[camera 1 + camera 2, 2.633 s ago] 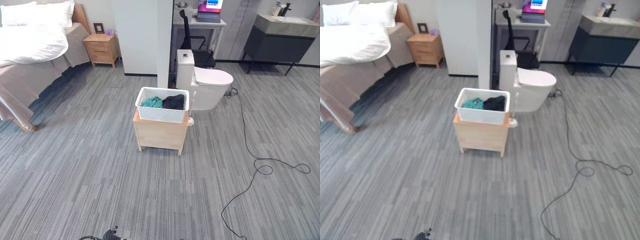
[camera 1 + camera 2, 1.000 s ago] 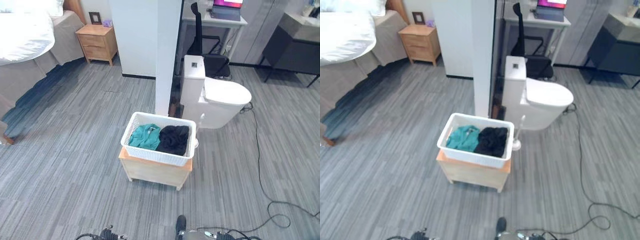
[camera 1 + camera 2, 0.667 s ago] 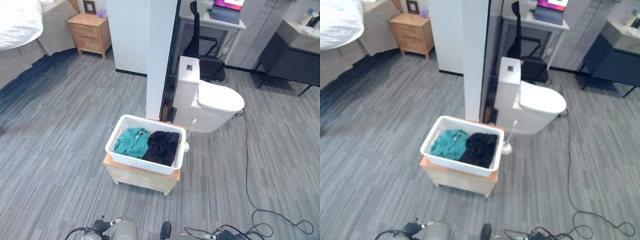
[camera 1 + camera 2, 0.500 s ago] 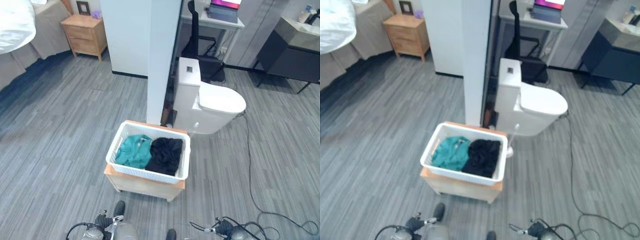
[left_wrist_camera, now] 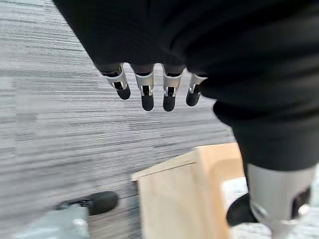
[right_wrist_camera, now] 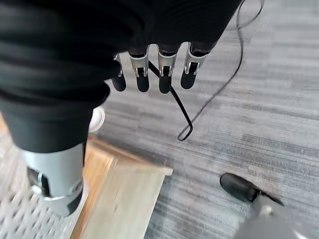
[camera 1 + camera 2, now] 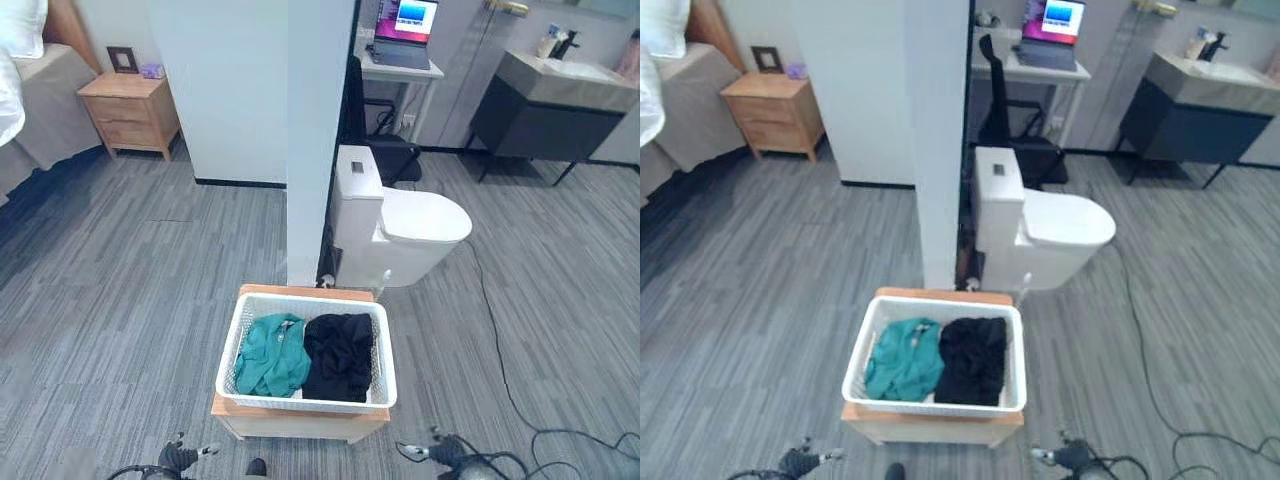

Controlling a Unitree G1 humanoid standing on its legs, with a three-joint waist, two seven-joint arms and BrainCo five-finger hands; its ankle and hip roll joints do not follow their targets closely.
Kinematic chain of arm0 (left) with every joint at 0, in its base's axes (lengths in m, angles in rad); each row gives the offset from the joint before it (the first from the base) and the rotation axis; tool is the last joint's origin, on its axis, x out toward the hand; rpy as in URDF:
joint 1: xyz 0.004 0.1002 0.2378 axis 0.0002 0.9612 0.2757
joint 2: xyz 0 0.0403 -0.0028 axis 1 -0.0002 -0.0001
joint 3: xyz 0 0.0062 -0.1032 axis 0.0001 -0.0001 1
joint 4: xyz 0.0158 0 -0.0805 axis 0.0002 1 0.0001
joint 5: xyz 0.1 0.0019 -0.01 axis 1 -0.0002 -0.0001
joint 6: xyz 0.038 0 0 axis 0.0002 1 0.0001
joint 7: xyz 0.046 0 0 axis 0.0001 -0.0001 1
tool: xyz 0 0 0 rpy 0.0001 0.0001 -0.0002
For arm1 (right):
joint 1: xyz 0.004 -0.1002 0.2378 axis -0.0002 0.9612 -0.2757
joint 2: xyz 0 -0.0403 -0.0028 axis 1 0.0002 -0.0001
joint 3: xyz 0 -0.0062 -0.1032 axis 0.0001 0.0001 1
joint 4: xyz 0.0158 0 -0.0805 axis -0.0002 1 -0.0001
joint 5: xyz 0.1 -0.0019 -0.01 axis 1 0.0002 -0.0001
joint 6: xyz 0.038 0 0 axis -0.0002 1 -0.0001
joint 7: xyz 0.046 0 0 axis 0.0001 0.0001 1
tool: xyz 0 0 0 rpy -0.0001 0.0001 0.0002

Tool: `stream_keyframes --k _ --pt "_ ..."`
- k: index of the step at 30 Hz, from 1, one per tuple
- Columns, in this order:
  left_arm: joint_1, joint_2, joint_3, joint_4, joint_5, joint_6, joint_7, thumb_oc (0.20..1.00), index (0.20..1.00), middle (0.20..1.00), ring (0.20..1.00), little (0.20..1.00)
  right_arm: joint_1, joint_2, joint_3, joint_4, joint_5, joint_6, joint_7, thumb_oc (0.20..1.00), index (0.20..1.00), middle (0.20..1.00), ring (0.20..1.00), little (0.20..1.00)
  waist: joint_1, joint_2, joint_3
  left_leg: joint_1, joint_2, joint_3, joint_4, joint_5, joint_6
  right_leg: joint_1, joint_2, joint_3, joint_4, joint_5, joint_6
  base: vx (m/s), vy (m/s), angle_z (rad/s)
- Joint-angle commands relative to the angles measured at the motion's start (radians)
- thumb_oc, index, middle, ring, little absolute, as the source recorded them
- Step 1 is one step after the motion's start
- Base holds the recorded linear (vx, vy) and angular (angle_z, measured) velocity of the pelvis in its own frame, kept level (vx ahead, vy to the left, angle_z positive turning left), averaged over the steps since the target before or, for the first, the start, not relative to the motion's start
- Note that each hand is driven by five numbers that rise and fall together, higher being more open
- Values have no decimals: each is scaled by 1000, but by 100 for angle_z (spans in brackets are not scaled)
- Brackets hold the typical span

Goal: Grab the laundry basket,head to the washer,open it,put in the laundry and shut it.

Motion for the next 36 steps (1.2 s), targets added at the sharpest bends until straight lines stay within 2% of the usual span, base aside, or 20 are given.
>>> stream_keyframes --k 1,5,6,7,8,10,14,18,20,23,28,32,33,36 --pt "18 37 59 -149 -53 -60 53 1000 1000 1000 1000 1000 19 -102 -65 -74 42 -12 -73 1000 1000 1000 1000 1000 26 14 -16 -6 39 -36 56 -75 28 -110 -5 1 61 50 2 42 15 2" --pt "113 61 178 -386 -41 -57 87 1000 1000 1000 1000 1000 62 -144 -188 -206 61 -10 -116 1000 1000 1000 1000 1000 34 17 -22 10 40 -40 27 -72 28 -92 -8 -9 23 63 9 14 4 0" --pt "148 71 247 -484 -10 -51 113 1000 1000 1000 1000 1000 83 -155 -237 -296 55 -4 -127 1000 1000 1000 1000 1000 37 18 -25 10 41 -41 17 -64 28 -93 -10 -13 11 73 9 30 -4 -1" --pt "151 71 248 -487 -9 -49 113 1000 1000 1000 1000 1000 86 -155 -237 -298 55 -3 -127 1000 1000 1000 1000 1000 36 18 -27 17 42 -41 13 -70 27 -87 -8 -14 9 66 9 43 -1 -1" --pt "174 74 298 -559 24 -43 130 1000 1000 1000 1000 1000 102 -159 -271 -348 47 1 -133 1000 1000 1000 1000 1000 39 20 -31 23 43 -43 4 -71 26 -80 -7 -20 -1 66 9 0 0 0" --pt "178 80 334 -599 37 -36 144 1000 1000 1000 1000 1000 107 -164 -284 -392 31 6 -136 1000 1000 1000 1000 1000 42 20 -31 20 43 -46 5 -65 26 -82 -7 -20 -1 70 7 0 0 0" --pt "164 96 338 -609 48 -20 142 1000 1000 1000 1000 1000 98 -171 -281 -412 21 12 -132 1000 1000 1000 1000 1000 41 23 -33 31 44 -50 0 -75 24 -71 -4 -22 -2 60 7 24 -1 1" --pt "17 165 210 -553 47 39 79 1000 1000 1000 1000 1000 -27 -200 -183 -392 -5 44 -100 1000 1000 1000 1000 1000 31 35 -32 43 47 -52 -2 -76 22 -64 -1 -23 3 57 7 35 33 13" --pt "-81 186 131 -503 51 60 78 1000 1000 1000 1000 1000 -112 -207 -117 -358 -2 54 -93 1000 1000 1000 1000 1000 27 38 -24 42 48 -53 -4 -75 22 -65 2 -24 3 58 8 7 19 7" --pt "-194 194 72 -452 21 78 80 1000 1000 1000 1000 1000 -213 -213 -41 -324 -25 74 -85 1000 1000 1000 1000 1000 26 37 2 27 50 -54 -3 -68 22 -82 4 -23 6 64 9 -94 11 0" --pt "-469 192 -82 -329 -50 90 101 1000 1000 1000 1000 1000 -469 -178 107 -199 23 93 -86 1000 1000 1000 1000 1000 34 35 105 -74 51 -68 18 -36 26 -180 5 -20 26 89 7 -238 -10 5" --pt "-680 158 -186 -102 -106 86 118 1000 1000 1000 1000 1000 -624 -127 194 -104 82 93 -93 1000 1000 1000 1000 1000 32 34 181 -156 43 -77 48 -14 27 -253 3 -17 50 110 5 -229 1 1" --pt "-780 158 -229 16 -130 85 125 1000 1000 1000 1000 1000 -684 -113 228 -61 115 89 -104 1000 1000 1000 1000 1000 28 34 210 -191 38 -79 60 -4 27 -286 2 -15 60 118 3 -174 7 0" --pt "-862 160 -262 107 -137 84 130 1000 1000 1000 1000 1000 -722 -101 257 -30 132 83 -111 1000 1000 1000 1000 1000 24 31 229 -217 36 -78 65 4 26 -311 0 -12 64 127 4 -116 10 -1"
